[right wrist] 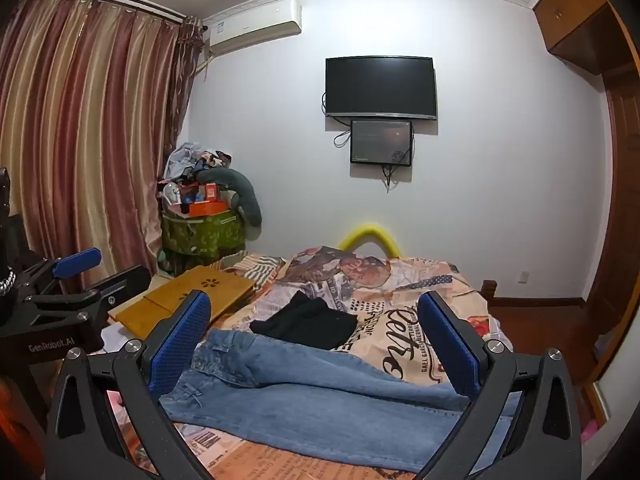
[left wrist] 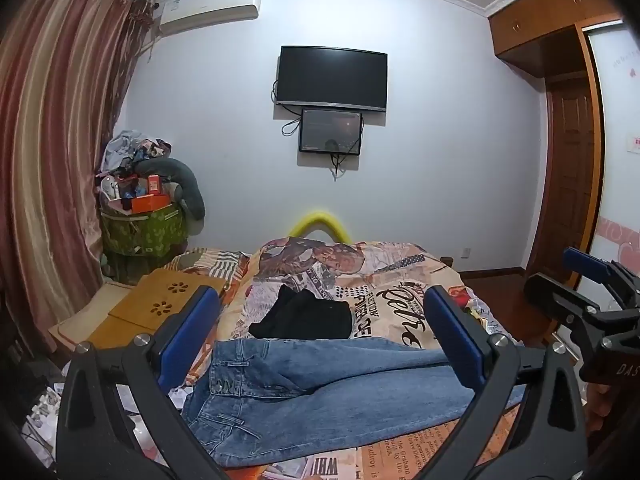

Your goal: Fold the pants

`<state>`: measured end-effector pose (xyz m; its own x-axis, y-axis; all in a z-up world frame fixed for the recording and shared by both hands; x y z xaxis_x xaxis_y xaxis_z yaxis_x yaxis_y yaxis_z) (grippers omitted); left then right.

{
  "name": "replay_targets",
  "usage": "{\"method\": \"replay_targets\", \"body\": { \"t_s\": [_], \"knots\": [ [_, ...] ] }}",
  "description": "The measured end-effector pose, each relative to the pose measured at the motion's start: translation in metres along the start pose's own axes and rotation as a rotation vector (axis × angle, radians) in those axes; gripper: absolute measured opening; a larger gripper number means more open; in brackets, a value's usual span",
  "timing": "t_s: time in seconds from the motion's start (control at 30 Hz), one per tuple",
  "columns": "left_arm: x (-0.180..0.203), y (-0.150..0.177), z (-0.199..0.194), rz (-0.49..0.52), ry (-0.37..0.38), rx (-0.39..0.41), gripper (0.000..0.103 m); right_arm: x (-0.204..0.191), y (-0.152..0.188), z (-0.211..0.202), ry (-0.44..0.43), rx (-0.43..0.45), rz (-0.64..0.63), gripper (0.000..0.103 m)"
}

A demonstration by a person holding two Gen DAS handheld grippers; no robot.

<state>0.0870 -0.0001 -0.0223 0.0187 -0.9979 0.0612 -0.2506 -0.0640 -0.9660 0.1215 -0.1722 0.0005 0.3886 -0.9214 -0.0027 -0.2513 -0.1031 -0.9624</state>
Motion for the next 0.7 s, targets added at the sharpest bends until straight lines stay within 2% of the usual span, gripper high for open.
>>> {"method": "replay_targets", "body": {
  "t_s": [0.7],
  "knots": [
    [0.0015,-0.0052,-0.0054,0.009,-0.016,0.016,0.103,-0.0017,0.0018,0.0016,0.003,-0.017,0.001,0.103]
  ]
}}
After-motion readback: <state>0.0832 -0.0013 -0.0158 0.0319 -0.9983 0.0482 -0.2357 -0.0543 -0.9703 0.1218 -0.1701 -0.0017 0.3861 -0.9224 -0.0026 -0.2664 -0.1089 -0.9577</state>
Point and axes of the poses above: each gripper's, at about its wrist camera, not at the fingertips, and z roughly the way its jaws point, x to its right, y to its underside, the point moved 9 cm from there along z, roughly the way its jaws point
